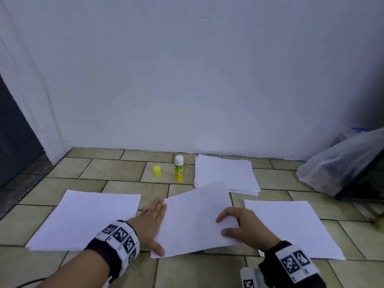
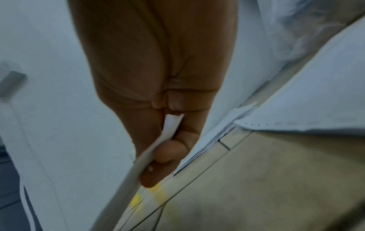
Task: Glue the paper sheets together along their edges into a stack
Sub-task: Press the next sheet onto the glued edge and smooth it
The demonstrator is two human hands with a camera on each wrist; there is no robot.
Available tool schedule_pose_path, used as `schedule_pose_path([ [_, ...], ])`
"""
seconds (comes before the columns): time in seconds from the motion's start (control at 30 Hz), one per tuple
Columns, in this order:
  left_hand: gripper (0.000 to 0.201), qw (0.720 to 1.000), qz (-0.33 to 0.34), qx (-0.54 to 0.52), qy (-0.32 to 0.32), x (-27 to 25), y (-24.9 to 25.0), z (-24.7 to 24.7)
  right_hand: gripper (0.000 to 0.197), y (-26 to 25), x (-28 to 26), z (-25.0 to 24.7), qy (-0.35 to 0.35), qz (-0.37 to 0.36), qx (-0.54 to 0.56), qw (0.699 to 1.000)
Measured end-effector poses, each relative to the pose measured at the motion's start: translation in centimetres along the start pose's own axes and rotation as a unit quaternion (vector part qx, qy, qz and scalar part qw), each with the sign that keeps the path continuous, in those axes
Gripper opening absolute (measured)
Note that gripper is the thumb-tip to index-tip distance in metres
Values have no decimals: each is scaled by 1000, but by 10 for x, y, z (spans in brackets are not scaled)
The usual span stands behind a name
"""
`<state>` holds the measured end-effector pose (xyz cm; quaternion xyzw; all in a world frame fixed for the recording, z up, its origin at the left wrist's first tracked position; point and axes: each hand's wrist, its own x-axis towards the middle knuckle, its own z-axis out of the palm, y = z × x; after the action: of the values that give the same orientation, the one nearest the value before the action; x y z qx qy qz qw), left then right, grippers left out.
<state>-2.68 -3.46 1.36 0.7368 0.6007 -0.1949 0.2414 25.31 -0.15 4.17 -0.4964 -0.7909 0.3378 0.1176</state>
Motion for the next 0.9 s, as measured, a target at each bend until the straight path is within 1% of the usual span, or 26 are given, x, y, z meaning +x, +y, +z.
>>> schedule_pose_path([
  [0.13, 131, 1000, -7, 4, 6, 2, 1, 3, 27, 0, -1, -3, 40, -18, -10, 999],
  [0.23, 146, 1000, -14, 24, -4, 5, 1, 2, 31, 3, -6, -14, 72, -10, -1, 997],
  [0.27, 145, 999, -16, 27, -7, 5, 1, 1, 32, 6, -8, -21, 83, -11, 10, 996],
  [0.37, 129, 999, -23, 29, 9, 2, 6, -3, 29, 16, -12, -47, 123, -12, 63, 990],
  [0.43, 128, 999, -28, 46, 10, 0, 10, -6, 27, 21, -12, -66, 169, -4, 92, 981],
  [0.5, 127, 998, -37, 58, 3, 0, 12, -10, 25, 23, -7, -82, 211, 5, 101, 972],
  [0.6, 121, 996, -49, 71, 0, 3, 13, -12, 20, 26, 12, -97, 246, 29, 80, 965],
  [0.7, 122, 995, -59, 79, -3, 5, 15, -11, 20, 29, 44, -105, 233, 70, 33, 969],
  [0.8, 123, 994, -70, 89, -3, 7, 18, -11, 22, 35, 79, -104, 186, 114, -7, 976],
  [0.9, 123, 993, -79, 83, 6, 7, 21, -10, 23, 48, 111, -96, 156, 137, -21, 978],
])
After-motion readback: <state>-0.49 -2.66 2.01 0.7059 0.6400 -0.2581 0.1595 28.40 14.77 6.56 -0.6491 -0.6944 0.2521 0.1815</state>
